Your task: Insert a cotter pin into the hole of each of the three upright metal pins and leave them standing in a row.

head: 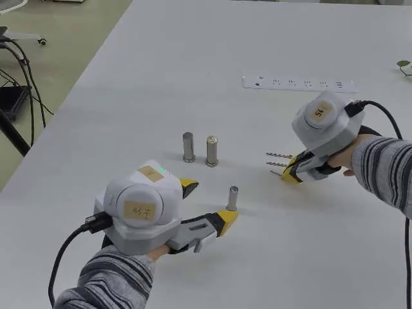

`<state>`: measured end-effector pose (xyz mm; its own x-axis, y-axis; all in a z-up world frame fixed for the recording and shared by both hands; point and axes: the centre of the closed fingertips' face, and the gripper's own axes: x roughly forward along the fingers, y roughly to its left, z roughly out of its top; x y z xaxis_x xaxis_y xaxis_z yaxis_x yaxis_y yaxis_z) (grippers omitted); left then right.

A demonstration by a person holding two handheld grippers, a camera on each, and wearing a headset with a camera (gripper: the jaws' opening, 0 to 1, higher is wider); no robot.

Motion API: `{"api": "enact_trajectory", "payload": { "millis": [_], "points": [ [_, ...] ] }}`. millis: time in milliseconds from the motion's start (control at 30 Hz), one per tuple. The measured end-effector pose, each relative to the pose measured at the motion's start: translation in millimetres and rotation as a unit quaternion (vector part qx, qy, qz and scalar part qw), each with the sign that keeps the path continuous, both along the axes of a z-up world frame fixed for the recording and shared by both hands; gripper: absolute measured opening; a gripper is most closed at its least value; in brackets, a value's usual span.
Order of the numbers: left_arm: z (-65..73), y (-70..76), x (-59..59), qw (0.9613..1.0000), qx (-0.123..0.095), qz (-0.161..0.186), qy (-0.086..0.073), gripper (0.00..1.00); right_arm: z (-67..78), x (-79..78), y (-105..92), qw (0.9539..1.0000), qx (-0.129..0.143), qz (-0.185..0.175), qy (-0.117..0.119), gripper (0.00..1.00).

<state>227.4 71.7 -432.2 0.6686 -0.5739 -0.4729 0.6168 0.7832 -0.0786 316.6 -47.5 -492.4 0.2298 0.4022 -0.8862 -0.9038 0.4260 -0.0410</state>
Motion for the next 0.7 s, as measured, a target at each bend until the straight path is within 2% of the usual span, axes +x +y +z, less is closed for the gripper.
{"api": "enact_trajectory", "payload": {
  "millis": [233,367,567,700],
  "points": [
    [2.2,1.7,-2.5,1.0000,0.003,-0.002,-0.001,0.47,2.0,-4.2,-0.6,0.9999,0.000,0.011,-0.003,0.00],
    [4.3,4.0,-2.5,1.0000,0.003,0.000,-0.002,0.46,9.9,-5.8,0.7,0.9995,0.002,0.026,-0.019,0.00],
    [7.9,5.2,-2.2,1.0000,0.001,0.000,-0.003,0.44,23.5,-16.5,5.5,0.9973,0.006,0.060,-0.042,0.00],
    [10.9,3.0,-3.7,0.9999,0.004,-0.010,-0.003,0.42,33.5,-28.2,11.4,0.9932,0.004,0.095,-0.068,0.00]
  ]
}}
